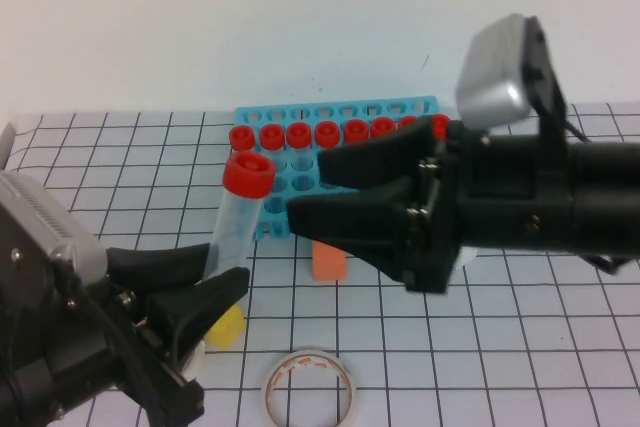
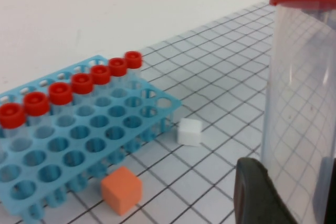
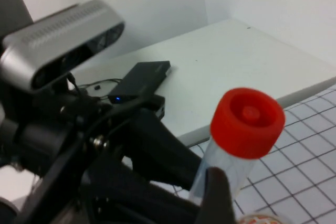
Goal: Place the test tubes
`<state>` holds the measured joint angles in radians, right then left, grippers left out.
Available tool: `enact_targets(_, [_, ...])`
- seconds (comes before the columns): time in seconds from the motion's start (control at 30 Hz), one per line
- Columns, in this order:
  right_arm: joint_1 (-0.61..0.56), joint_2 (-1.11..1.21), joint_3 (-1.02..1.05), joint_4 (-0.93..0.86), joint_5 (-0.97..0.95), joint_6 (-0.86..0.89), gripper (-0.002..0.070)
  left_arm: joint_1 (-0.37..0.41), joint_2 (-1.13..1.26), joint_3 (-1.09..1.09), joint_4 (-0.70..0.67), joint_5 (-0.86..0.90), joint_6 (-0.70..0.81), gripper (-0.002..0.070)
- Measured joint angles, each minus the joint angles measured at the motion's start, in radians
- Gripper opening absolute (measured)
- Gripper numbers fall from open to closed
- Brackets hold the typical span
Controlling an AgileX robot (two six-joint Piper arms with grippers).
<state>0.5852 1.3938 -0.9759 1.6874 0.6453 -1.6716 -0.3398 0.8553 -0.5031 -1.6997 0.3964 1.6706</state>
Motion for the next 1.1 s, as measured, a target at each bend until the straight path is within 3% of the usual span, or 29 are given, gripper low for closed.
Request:
enact_targets(0.17, [0.005, 0.097, -0.084, 0.002, 0.076, 0.044, 0.0529, 0.000, 0.000, 0.000, -0.002, -0.027, 0.000, 0.0213])
enact_targets(0.5, [0.042, 0.228, -0.235, 0.002, 0.125, 0.087, 0.0530, 0.000, 0.000, 0.000, -0.005, -0.052, 0.018, 0.0213])
enact_targets(0.63, [0.042, 0.235, -0.245, 0.002, 0.127, 0.090, 0.0481, 0.000, 0.000, 0.000, -0.006, -0.065, 0.018, 0.0213])
enact_targets(0.87, [0.042, 0.237, -0.245, 0.002, 0.129, 0.090, 0.0300, 0.000, 0.000, 0.000, -0.006, -0.072, 0.021, 0.0213])
enact_targets(1.1, [0.042, 0.237, -0.245, 0.002, 0.142, 0.091, 0.0291, 0.000, 0.000, 0.000, -0.006, -0.074, 0.023, 0.0213])
